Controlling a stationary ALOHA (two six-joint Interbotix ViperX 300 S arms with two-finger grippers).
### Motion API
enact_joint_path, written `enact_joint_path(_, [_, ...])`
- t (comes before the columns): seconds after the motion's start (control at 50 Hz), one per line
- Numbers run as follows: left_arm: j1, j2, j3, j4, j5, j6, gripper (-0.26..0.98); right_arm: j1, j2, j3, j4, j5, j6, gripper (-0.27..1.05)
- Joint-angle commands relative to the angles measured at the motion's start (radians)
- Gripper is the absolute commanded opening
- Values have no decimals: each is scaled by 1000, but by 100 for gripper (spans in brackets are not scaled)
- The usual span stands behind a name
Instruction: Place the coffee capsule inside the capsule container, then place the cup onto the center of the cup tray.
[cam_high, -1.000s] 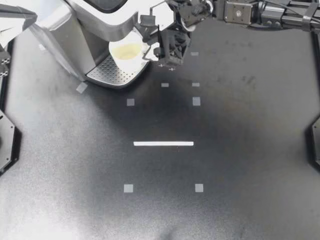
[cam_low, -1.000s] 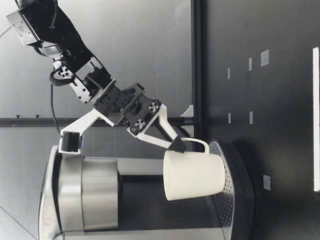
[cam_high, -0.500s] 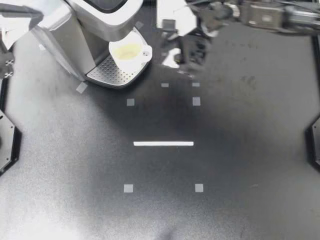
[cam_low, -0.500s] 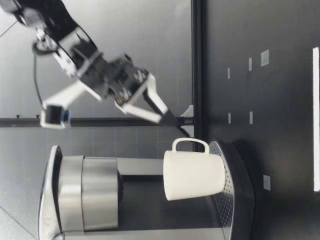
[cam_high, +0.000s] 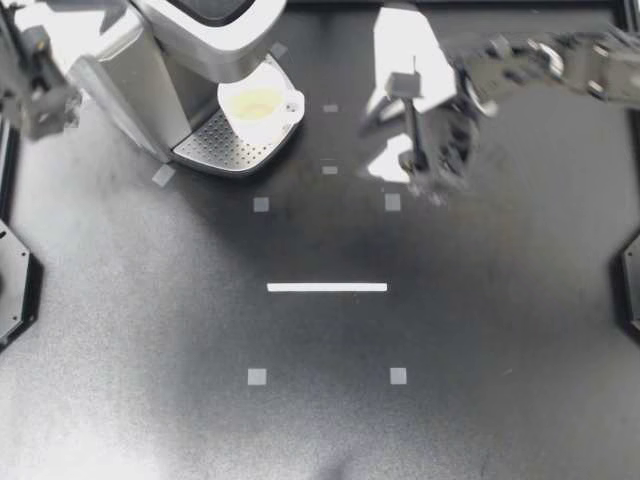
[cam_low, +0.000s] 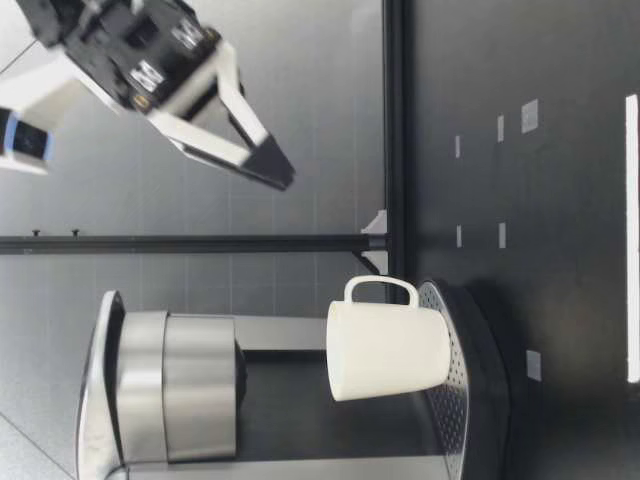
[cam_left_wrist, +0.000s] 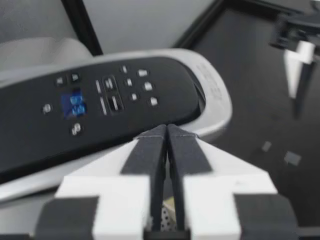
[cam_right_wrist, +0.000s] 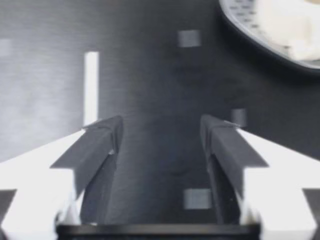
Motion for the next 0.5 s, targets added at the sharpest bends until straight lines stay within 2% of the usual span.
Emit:
enact_joint_path(0.0, [17,15,-38,5,-18,2,11,26,-57,5,11,-8,9,57])
enact_joint_path(0.34, [92,123,-103,5,-49,3,11,83,-184,87,58,-84,11,53])
enact_joint_path(0.48, [147,175,-135,6,-49,14,11,89,-210,120,60,-118,11,53])
